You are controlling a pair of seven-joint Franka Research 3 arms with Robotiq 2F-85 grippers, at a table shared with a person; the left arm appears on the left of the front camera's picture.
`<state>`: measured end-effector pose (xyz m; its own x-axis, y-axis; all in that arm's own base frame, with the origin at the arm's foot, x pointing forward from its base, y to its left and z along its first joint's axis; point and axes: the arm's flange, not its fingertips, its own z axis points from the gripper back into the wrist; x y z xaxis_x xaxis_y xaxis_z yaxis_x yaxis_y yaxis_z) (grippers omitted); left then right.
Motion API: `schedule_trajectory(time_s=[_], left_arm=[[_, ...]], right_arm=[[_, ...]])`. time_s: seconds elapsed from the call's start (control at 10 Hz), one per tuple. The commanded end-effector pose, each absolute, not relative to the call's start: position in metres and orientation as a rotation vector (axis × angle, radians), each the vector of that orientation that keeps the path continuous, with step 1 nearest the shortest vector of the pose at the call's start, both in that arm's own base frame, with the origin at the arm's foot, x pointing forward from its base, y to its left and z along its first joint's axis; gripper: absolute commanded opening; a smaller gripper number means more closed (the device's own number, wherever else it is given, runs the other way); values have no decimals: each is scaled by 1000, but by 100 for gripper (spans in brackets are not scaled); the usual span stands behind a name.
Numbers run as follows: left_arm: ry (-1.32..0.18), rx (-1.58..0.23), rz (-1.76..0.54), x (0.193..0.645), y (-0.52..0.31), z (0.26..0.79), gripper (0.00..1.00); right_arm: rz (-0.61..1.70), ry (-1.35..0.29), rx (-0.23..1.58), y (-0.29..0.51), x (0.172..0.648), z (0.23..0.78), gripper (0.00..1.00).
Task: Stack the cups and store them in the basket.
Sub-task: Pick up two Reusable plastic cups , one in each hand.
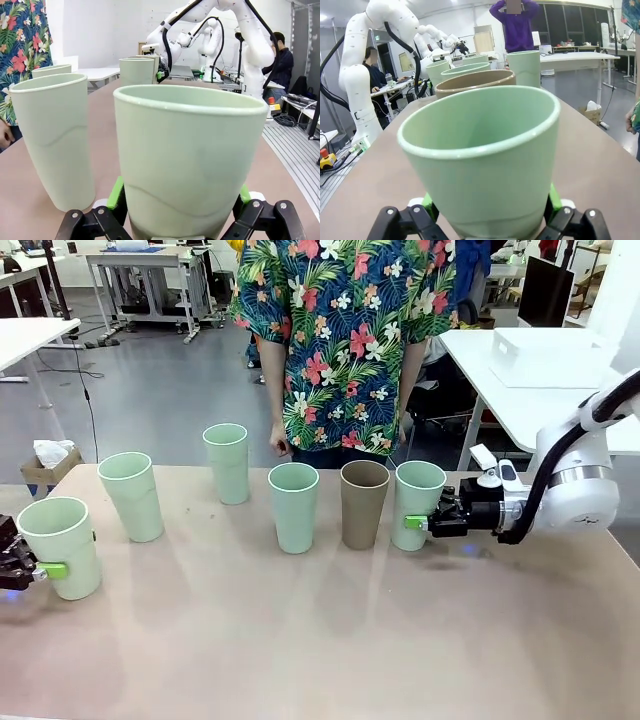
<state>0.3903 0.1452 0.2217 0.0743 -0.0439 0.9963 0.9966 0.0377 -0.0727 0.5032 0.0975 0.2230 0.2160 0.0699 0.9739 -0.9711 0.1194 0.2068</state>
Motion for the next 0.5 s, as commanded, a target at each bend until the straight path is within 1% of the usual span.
schedule_trajectory(time_s=[0.0,0.4], left_arm=[[-1160,-1139,-1172,387,138,225,100],[-1184,-1120,-1180,386,146,232,100]], right_arm=[[973,-1042,1153,105,511,224,100],[979,-1042,1153,107,512,224,100]])
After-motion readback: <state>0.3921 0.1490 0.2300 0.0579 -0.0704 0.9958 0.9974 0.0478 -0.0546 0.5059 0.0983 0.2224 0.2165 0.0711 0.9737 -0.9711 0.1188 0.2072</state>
